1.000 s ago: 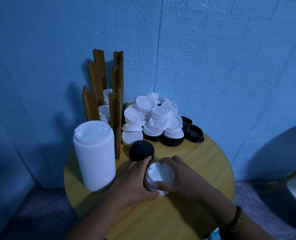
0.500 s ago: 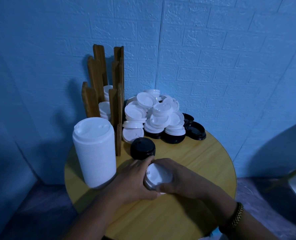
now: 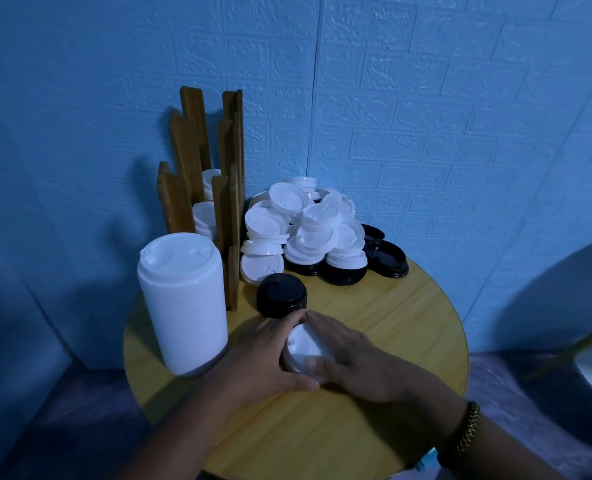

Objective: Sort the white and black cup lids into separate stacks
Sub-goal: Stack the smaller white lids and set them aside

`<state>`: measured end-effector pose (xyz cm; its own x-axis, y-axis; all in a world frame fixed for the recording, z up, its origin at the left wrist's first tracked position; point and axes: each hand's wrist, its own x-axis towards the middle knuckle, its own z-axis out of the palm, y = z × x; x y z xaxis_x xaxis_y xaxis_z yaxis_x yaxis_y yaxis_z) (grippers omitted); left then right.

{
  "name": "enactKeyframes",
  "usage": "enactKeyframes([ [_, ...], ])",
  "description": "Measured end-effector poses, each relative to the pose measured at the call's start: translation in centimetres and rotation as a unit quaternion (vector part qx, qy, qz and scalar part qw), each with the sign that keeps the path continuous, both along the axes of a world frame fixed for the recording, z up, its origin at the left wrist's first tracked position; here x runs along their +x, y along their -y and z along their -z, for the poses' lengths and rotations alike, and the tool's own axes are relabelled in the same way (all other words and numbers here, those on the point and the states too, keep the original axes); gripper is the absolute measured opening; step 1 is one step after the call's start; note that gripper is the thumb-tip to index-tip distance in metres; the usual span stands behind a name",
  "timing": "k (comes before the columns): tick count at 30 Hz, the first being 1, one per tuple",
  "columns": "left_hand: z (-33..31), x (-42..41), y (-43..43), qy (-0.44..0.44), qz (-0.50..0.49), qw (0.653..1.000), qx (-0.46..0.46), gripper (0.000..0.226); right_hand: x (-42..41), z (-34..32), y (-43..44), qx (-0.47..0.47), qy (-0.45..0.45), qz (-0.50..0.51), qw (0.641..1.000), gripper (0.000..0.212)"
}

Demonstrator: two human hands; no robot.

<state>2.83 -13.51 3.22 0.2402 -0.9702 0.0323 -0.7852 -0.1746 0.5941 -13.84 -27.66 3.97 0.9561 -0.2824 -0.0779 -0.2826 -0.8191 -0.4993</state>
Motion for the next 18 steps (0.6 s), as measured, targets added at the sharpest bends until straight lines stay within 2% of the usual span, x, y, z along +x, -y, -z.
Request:
enactKeyframes([
  [2, 0.0, -0.2, 0.0, 0.010, -0.007, 1.000, -0.005, 0.103, 0.1, -0.6, -0.1, 0.028, 0.000, 0.011, 1.000, 0.081],
  [5, 0.0, -0.4, 0.1, 0.023, -0.027, 0.999, -0.010, 0.090, 0.8, -2.5, 0.9, 0.101, 0.075, 0.085, 0.988, 0.061],
  [7, 0.2, -0.3, 0.1, 0.019, -0.030, 0.999, -0.014, 0.089, 2.2, -3.6, 3.0, 0.016, 0.142, 0.139, 0.980, 0.054],
  [10, 0.4, -0.3, 0.3, 0.019, -0.034, 0.999, -0.009, 0.091, 4.9, -5.3, 6.7, -0.118, 0.165, 0.201, 0.958, 0.059],
  [13, 0.4, -0.2, 0.6, 0.037, -0.041, 0.998, -0.002, 0.093, 7.8, -7.0, 9.3, -0.172, 0.144, 0.234, 0.946, 0.071],
  [18, 0.6, -0.1, 0.7, 0.031, -0.042, 0.999, -0.014, 0.095, 12.5, -8.4, 12.5, -0.196, 0.127, 0.274, 0.933, 0.086],
])
